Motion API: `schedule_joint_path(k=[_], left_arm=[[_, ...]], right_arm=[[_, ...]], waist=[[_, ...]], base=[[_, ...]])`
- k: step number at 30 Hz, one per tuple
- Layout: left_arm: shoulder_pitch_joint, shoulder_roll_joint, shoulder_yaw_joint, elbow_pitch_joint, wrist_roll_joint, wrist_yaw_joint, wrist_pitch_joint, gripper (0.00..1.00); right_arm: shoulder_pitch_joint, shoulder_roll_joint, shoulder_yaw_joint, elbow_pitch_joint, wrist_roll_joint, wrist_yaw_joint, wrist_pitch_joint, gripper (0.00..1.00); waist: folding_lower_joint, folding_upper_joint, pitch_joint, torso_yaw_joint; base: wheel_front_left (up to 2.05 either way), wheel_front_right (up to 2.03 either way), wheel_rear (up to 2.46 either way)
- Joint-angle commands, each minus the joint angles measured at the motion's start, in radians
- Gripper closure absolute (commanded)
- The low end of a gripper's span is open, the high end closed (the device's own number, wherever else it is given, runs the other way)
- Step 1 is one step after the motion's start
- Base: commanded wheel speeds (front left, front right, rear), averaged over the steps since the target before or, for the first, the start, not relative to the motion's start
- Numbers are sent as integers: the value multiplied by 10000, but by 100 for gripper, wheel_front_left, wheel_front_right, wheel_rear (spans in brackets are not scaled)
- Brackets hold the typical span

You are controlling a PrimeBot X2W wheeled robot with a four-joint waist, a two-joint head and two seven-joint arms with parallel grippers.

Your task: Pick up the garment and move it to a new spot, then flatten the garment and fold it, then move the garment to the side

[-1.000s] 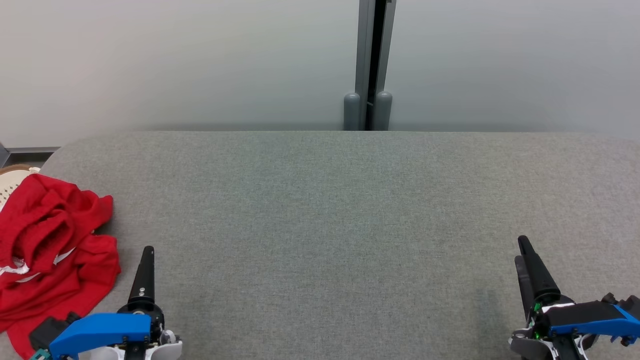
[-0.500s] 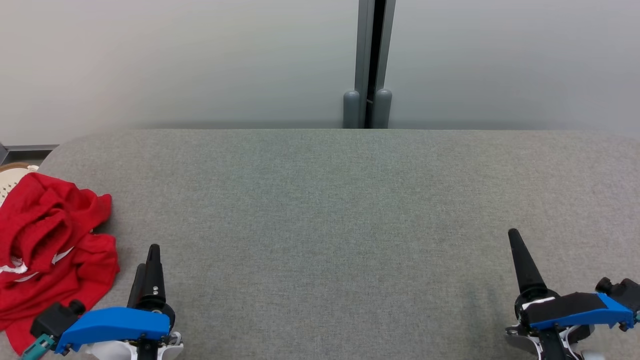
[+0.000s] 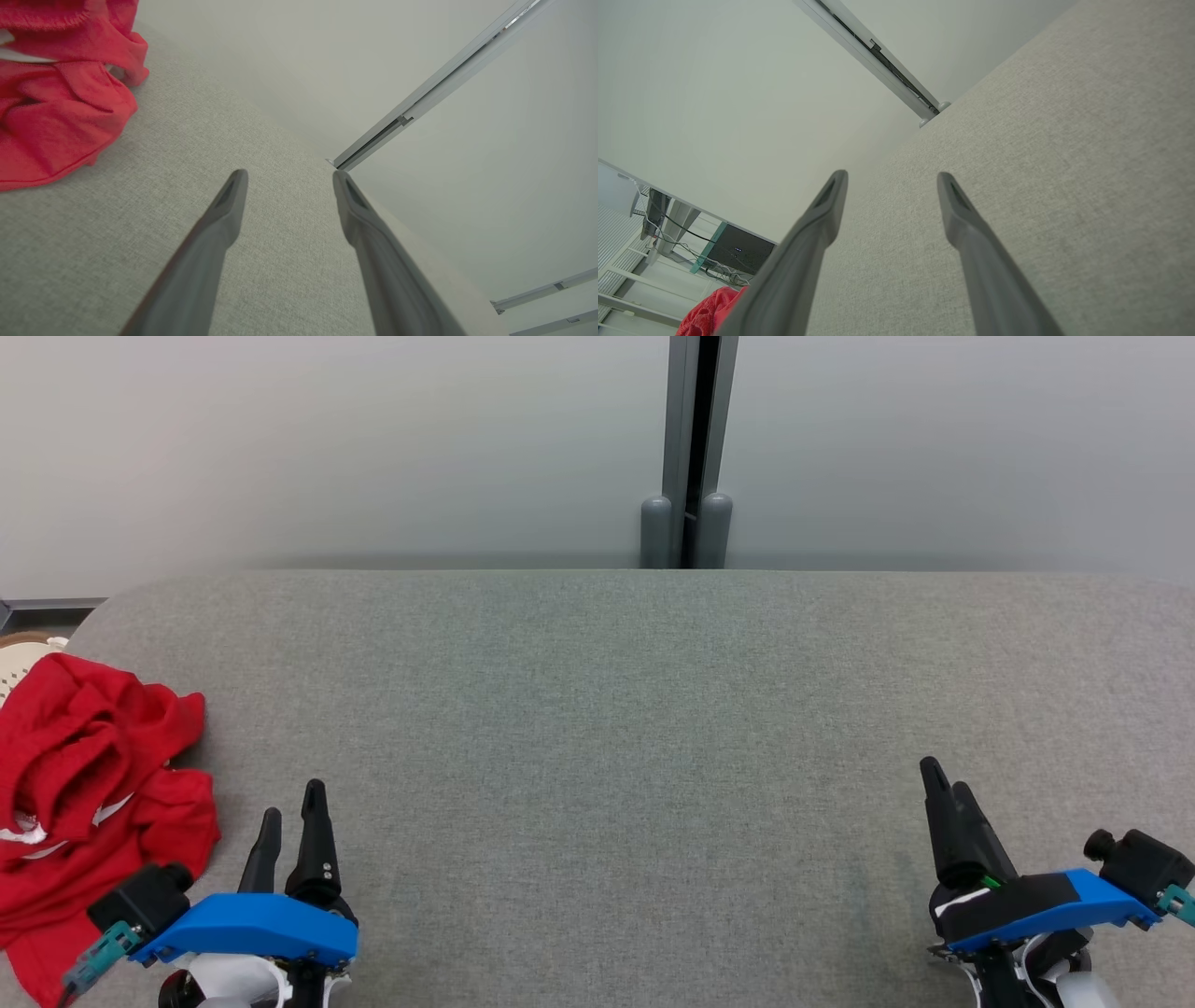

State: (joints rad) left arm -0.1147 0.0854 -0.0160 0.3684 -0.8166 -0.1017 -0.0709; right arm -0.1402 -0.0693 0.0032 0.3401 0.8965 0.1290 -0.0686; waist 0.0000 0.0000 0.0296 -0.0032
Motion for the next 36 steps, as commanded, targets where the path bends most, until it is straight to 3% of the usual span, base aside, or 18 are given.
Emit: schedule_joint_path(k=[1,15,36], left_arm=[[-327,95,-115,-40,478,58,-127,0],[-593,238,-546,244,2345,436,-556,0],[-204,136,-968,843,4260,911,-1079,0]], right_arm=[[-334,-88,52,-47,-492,17,-141,0],[-656,-83,90,276,-2665,19,-571,0],[-381,178,171,837,-5443,22,-1094,0]], waist=[[0,0,16,-3],[0,0,191,7],[0,0,30,-10]], base=[[0,0,0],[0,0,0],[0,0,0]])
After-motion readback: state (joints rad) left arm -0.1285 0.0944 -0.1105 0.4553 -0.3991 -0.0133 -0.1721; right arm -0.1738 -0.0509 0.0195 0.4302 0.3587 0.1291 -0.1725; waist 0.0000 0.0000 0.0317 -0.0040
